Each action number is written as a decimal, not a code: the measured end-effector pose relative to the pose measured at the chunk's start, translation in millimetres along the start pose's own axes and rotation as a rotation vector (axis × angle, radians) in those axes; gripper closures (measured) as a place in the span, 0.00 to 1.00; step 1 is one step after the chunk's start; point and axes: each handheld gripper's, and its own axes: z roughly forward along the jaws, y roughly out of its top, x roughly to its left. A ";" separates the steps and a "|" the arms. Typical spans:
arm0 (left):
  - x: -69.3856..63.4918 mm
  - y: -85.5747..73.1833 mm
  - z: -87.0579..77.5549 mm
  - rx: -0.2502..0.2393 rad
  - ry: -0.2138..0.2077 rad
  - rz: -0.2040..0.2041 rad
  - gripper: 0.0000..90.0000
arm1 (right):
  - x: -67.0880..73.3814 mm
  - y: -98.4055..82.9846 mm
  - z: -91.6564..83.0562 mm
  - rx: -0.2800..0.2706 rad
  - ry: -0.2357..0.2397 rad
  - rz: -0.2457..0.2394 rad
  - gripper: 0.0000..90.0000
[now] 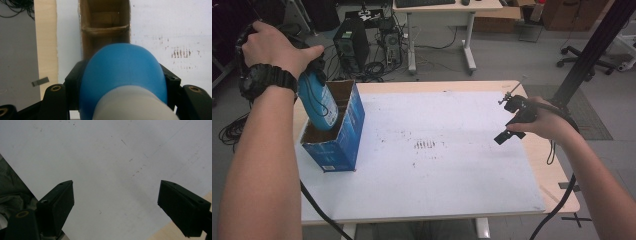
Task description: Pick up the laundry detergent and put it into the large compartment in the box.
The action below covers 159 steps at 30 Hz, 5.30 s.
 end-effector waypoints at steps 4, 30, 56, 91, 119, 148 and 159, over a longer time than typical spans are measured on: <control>1.2 0.3 1.0 0.003 -0.010 0.001 0.42 | -0.1 -0.6 1.3 0.001 0.001 0.001 0.15; 7.7 -2.0 30.4 0.021 0.009 0.000 0.42 | 0.7 0.7 5.2 0.016 0.002 0.001 0.15; 6.4 -2.0 67.7 0.075 0.014 0.009 0.42 | -3.0 -2.1 10.3 0.025 0.005 0.003 0.16; 11.1 -8.6 104.6 0.131 0.004 -0.001 0.42 | -2.3 -2.9 10.7 0.030 0.005 0.003 0.16; 16.0 -12.0 133.9 0.163 0.004 -0.003 0.42 | -2.6 -1.1 15.5 0.044 0.005 0.002 0.15; 17.1 -16.3 150.7 0.165 -0.004 -0.002 0.42 | -2.8 -3.1 14.9 0.044 0.004 0.004 0.15; 16.0 -17.1 155.2 0.168 -0.004 0.002 0.42 | -3.3 -5.4 15.9 0.046 0.006 0.009 0.15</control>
